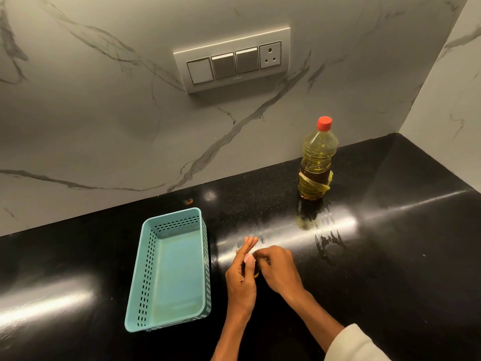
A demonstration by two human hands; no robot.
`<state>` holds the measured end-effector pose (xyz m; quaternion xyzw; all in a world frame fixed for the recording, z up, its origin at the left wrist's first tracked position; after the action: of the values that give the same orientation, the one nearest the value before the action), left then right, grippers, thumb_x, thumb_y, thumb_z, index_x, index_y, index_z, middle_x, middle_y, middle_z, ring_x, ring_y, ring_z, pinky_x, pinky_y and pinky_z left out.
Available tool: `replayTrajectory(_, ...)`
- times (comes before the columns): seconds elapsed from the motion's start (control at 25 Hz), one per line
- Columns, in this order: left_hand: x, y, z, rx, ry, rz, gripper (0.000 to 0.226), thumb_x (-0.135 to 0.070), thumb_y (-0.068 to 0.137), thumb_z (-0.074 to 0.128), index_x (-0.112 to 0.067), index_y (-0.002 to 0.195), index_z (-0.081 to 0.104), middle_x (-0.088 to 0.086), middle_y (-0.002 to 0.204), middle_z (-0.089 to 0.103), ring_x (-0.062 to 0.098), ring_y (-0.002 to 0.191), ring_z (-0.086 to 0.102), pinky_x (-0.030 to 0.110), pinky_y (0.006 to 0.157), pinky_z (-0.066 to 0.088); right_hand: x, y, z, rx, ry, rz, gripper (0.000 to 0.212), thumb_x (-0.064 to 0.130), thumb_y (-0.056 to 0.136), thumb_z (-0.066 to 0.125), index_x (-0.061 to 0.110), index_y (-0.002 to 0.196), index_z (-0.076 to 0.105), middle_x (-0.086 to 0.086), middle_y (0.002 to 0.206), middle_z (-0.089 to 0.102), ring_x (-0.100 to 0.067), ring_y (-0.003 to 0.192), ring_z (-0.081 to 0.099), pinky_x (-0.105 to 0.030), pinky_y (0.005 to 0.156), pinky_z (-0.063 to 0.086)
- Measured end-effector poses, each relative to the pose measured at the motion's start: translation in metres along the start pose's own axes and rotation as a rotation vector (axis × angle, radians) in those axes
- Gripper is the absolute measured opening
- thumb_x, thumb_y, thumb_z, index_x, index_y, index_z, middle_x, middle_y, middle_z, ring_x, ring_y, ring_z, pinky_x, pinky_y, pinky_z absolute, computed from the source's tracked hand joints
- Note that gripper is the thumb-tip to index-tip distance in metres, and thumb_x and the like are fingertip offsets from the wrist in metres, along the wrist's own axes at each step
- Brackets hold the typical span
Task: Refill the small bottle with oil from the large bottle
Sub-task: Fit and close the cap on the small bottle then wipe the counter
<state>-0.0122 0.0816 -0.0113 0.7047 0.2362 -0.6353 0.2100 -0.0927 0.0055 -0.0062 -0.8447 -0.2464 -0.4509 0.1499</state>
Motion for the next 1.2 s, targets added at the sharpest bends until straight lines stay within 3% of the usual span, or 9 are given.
replayTrajectory(0.08, -0.001, 0.0, -0.001, 0.011, 0.012, 0.018, 0.035, -0.011, 0.105, 0.045, -0.025, 0.135, 0.057, -0.024, 0.132, 0.063, 0.001, 0.133, 0.051, 0.022, 0.107, 0.045, -0.004, 0.001, -0.001, 0.055, -0.022, 0.037, 0.018, 0.015, 0.093, 0.06, 0.018, 0.096, 0.078, 0.003, 0.086, 0.076, 0.001, 0.073, 0.067, -0.003, 0.061, 0.048)
replayTrajectory(0.24, 0.002, 0.002, -0.003, 0.03, -0.011, 0.018, 0.036, -0.013, 0.104, 0.046, -0.019, 0.138, 0.057, -0.017, 0.134, 0.063, 0.006, 0.13, 0.056, 0.027, 0.105, 0.049, 0.0, 0.001, -0.007, -0.001, 0.124, 0.01, 0.016, 0.02, 0.09, 0.065, 0.024, 0.1, 0.077, 0.011, 0.092, 0.074, 0.001, 0.085, 0.068, -0.013, 0.077, 0.055)
replayTrajectory(0.44, -0.005, 0.003, -0.007, 0.088, -0.082, 0.017, 0.035, -0.02, 0.1, 0.05, -0.022, 0.134, 0.058, -0.02, 0.134, 0.063, -0.002, 0.127, 0.055, 0.011, 0.091, 0.048, -0.002, -0.001, -0.002, 0.008, -0.022, 0.012, 0.018, 0.015, 0.09, 0.062, 0.021, 0.092, 0.078, 0.005, 0.082, 0.075, 0.0, 0.073, 0.067, 0.0, 0.058, 0.042)
replayTrajectory(0.52, -0.008, 0.002, -0.01, 0.105, -0.056, 0.029, 0.038, -0.024, 0.096, 0.05, -0.024, 0.133, 0.058, -0.022, 0.129, 0.065, -0.005, 0.12, 0.059, 0.009, 0.085, 0.048, -0.008, -0.004, 0.0, 0.017, -0.017, 0.061, 0.018, 0.013, 0.089, 0.062, 0.019, 0.094, 0.078, 0.006, 0.085, 0.076, 0.003, 0.074, 0.066, 0.0, 0.062, 0.044)
replayTrajectory(0.64, -0.008, -0.001, -0.009, -0.002, 0.107, 0.046, 0.034, -0.033, 0.095, 0.057, -0.036, 0.129, 0.061, -0.024, 0.101, 0.071, -0.005, 0.087, 0.064, 0.012, 0.078, 0.05, -0.016, -0.008, 0.001, -0.05, 0.105, 0.125, 0.015, 0.014, 0.088, 0.066, 0.021, 0.095, 0.077, 0.009, 0.085, 0.075, 0.002, 0.077, 0.068, -0.019, 0.075, 0.058)
replayTrajectory(0.72, -0.007, -0.005, -0.005, -0.178, 0.233, 0.066, 0.026, -0.034, 0.091, 0.071, -0.038, 0.116, 0.069, -0.027, 0.103, 0.07, -0.008, 0.096, 0.065, 0.015, 0.088, 0.051, -0.018, -0.012, 0.001, -0.097, 0.179, 0.169, 0.013, 0.017, 0.087, 0.068, 0.024, 0.092, 0.077, 0.012, 0.083, 0.075, 0.001, 0.077, 0.069, -0.022, 0.076, 0.058)
replayTrajectory(0.8, -0.006, -0.008, 0.001, -0.254, 0.234, 0.022, 0.019, -0.028, 0.088, 0.075, -0.032, 0.106, 0.075, -0.028, 0.095, 0.072, -0.004, 0.092, 0.069, 0.028, 0.087, 0.058, -0.014, -0.013, -0.001, -0.11, 0.233, 0.184, 0.007, 0.026, 0.086, 0.07, 0.026, 0.088, 0.076, 0.013, 0.082, 0.074, 0.002, 0.079, 0.069, -0.019, 0.075, 0.057)
replayTrajectory(0.96, -0.007, -0.007, 0.005, -0.203, 0.201, -0.036, 0.021, -0.018, 0.095, 0.065, -0.026, 0.113, 0.075, -0.038, 0.1, 0.068, -0.007, 0.096, 0.069, 0.031, 0.089, 0.059, -0.004, -0.011, -0.004, -0.13, 0.274, 0.158, 0.005, 0.026, 0.085, 0.071, 0.023, 0.089, 0.073, 0.01, 0.084, 0.074, 0.002, 0.082, 0.068, -0.012, 0.071, 0.054)
replayTrajectory(1.2, -0.004, -0.008, -0.002, -0.087, 0.142, -0.026, 0.029, -0.028, 0.101, 0.052, -0.036, 0.124, 0.067, -0.017, 0.117, 0.071, 0.005, 0.109, 0.067, 0.04, 0.095, 0.056, -0.011, -0.01, 0.003, -0.063, 0.12, 0.122, 0.012, 0.022, 0.089, 0.067, 0.021, 0.094, 0.078, 0.01, 0.086, 0.075, 0.002, 0.082, 0.068, -0.012, 0.073, 0.054)
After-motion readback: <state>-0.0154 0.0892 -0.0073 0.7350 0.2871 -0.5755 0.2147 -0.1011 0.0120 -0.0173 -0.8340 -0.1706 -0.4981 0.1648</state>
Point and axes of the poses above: each hand's wrist, its own y-axis towards the middle knuckle, its own z-axis out of the palm, x = y × z, the point moved 1 cm from there along y, towards the middle knuckle
